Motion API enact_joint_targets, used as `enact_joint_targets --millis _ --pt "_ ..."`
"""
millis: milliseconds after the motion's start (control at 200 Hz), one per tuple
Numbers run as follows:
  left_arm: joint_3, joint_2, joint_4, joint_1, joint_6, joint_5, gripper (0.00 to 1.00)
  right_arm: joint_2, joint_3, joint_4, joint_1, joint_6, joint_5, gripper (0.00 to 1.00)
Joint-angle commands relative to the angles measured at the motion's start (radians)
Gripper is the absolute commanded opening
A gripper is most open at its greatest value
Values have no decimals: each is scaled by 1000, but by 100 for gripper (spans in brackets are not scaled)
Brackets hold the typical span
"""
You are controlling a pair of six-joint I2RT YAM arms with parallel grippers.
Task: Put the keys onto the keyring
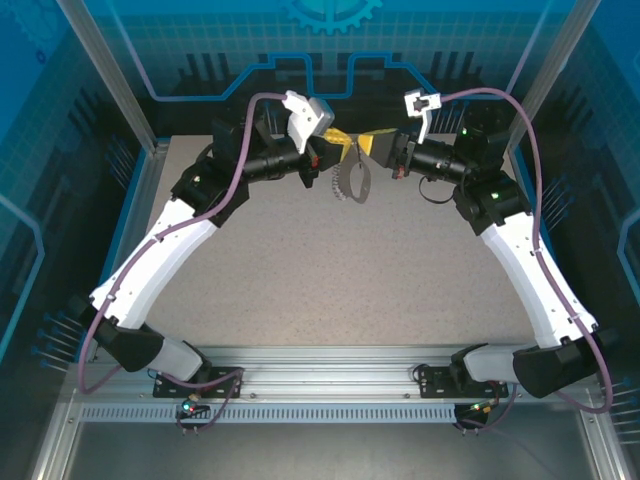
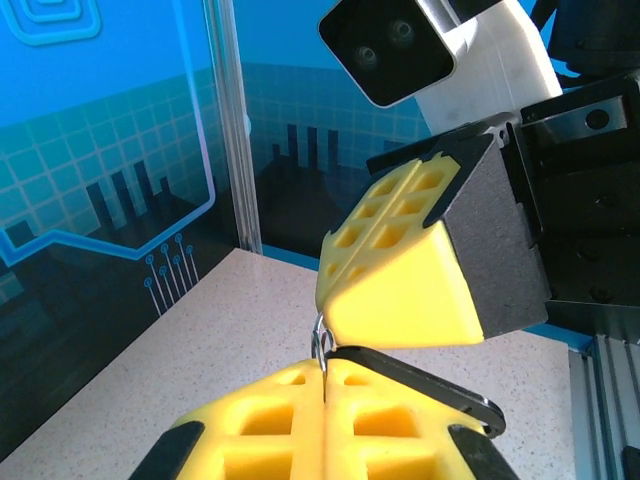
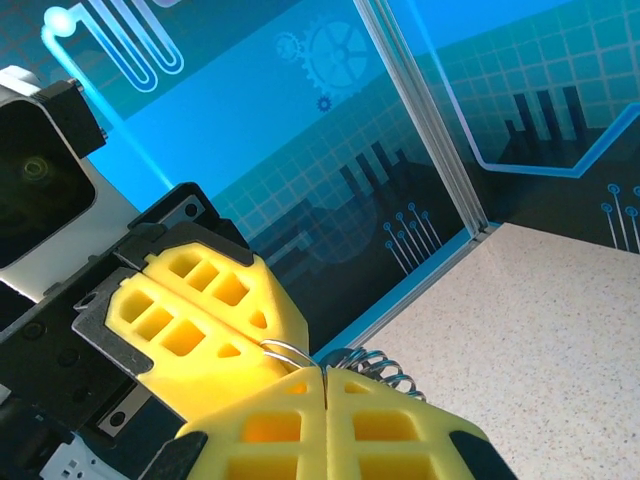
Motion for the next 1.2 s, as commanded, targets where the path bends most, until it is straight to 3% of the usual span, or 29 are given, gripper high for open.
enact_joint_targets --millis 0,200,450,530,655,740,1195 --pt "-17 -55 112 -8 -21 2 0 18 -16 42 -20 41 -44 0" --pt "-31 -58 171 -8 -52 -10 0 38 -17 89 -21 81 -126 0" --pt "-32 -52 186 -8 -64 -11 0 30 -26 101 -47 106 -118 0" --pt "-39 -54 190 -8 -67 -11 0 16 -52 144 -85 146 -108 9" --pt "-47 -59 190 -8 -68 -10 0 5 -60 152 -123 170 -101 40" --pt "-52 -63 191 -8 -67 -13 0 2 -62 154 -131 177 -98 49" --pt "-55 -40 229 -3 -108 4 0 21 -38 264 -137 256 -164 56"
